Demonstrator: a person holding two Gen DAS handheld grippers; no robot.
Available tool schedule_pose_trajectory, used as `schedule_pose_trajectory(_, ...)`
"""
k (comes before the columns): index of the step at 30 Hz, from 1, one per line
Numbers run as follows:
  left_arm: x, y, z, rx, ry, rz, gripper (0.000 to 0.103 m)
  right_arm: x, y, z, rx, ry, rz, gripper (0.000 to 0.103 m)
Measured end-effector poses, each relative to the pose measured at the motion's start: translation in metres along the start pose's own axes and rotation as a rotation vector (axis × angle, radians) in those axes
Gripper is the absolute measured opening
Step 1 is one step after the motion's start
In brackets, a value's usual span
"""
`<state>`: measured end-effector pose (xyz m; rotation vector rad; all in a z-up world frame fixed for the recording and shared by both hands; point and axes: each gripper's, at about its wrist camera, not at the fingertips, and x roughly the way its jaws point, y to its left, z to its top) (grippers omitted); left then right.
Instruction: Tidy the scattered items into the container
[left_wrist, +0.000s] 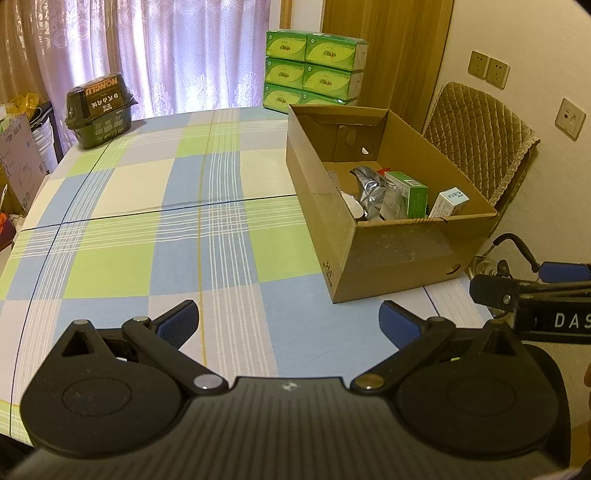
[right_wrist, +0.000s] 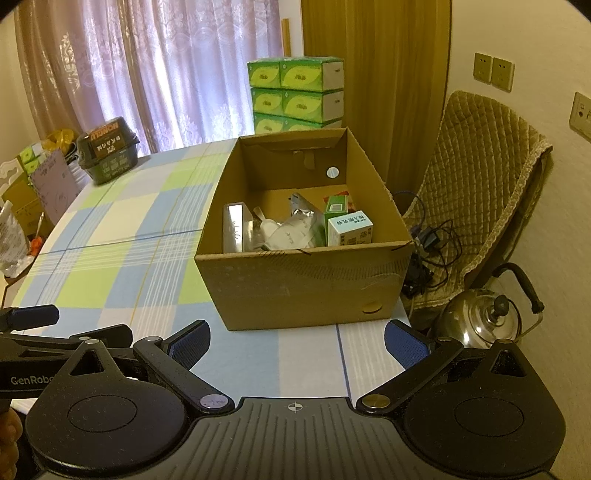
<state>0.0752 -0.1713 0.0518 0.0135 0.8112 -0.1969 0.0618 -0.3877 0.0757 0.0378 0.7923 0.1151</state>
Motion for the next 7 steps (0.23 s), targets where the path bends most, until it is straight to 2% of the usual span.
schedule_pose_trajectory(7, -0.0035, 0.0014, 0.0002, -0.003, -0.026, -0.006, 0.102, -0.0002, 0.0006, 0.0003, 0.0, -0.002, 0.002, 0.103)
